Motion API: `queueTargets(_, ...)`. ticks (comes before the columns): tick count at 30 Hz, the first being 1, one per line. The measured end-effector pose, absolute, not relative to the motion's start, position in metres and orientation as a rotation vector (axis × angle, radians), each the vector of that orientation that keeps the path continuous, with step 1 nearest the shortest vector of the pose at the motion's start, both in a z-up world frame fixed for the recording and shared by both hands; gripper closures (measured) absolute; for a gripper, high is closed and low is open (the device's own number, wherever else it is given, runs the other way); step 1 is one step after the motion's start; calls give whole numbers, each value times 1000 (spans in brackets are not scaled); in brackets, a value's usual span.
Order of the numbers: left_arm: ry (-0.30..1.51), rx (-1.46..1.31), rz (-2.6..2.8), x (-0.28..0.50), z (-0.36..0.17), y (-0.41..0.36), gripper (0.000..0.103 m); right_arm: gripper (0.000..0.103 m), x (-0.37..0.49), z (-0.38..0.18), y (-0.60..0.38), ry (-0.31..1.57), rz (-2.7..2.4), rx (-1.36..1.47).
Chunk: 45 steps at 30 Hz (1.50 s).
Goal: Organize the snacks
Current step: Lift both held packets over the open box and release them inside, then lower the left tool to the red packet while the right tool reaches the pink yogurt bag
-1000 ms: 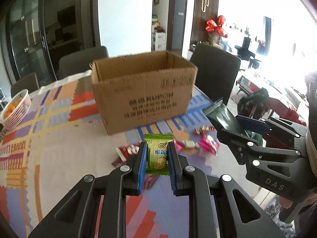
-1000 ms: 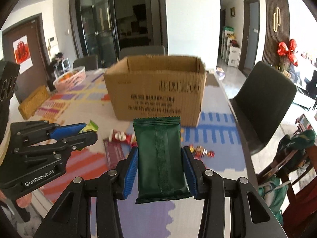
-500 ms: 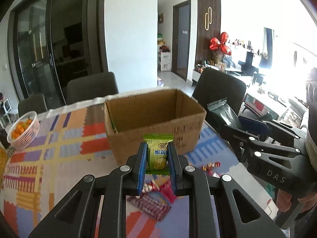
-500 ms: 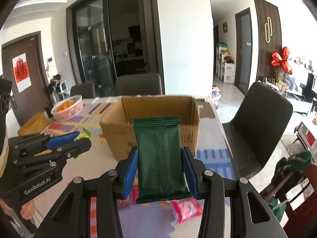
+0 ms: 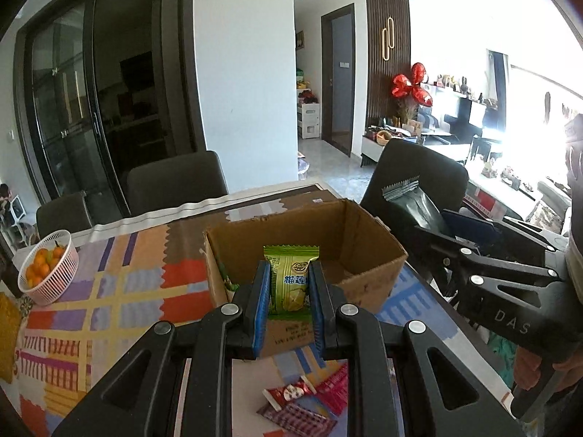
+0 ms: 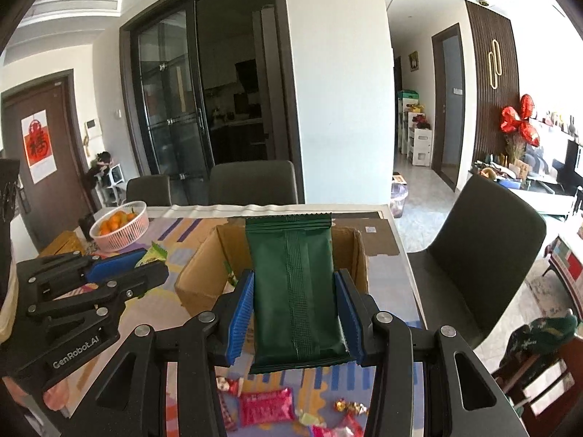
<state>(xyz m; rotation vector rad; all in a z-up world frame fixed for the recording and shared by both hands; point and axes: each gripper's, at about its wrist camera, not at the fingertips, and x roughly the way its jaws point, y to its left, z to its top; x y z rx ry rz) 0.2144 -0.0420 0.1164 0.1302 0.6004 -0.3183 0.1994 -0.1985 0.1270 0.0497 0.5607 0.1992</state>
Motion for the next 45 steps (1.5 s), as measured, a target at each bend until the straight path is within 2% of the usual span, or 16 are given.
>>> queueTargets(18,681,129,-309,287,92,-42,80,58,278,103,-198,658,188,8)
queueTargets(19,680,129,-302,288,91,-42,75,58,281,101,-199,662,183,8)
queueTargets(20,684,131,-288,290,89,-42,59,57,284,100,-198,663,178,3)
queueTargets(21,688,130,-280,290,88,-42,54,55,285,97,-198,666,167,-6)
queueTargets(22,689,124,-276,288,87,-40,52,45,288,96,-197,674,155,-12)
queueTargets(23,688,124,-276,286,87,-40,52,41,288,95,-197,682,138,-18)
queueTargets(27,671,137,-268,271,88,-39,50,41,276,94,-202,666,105,-26)
queueTargets(29,662,144,-272,264,90,-39,44,36,267,96,-203,657,93,-31)
queueTargets(37,620,183,-303,225,98,-43,35,28,222,113,-207,612,79,-50)
queueTargets(45,611,246,-348,186,92,-57,29,28,185,109,-215,634,87,-83)
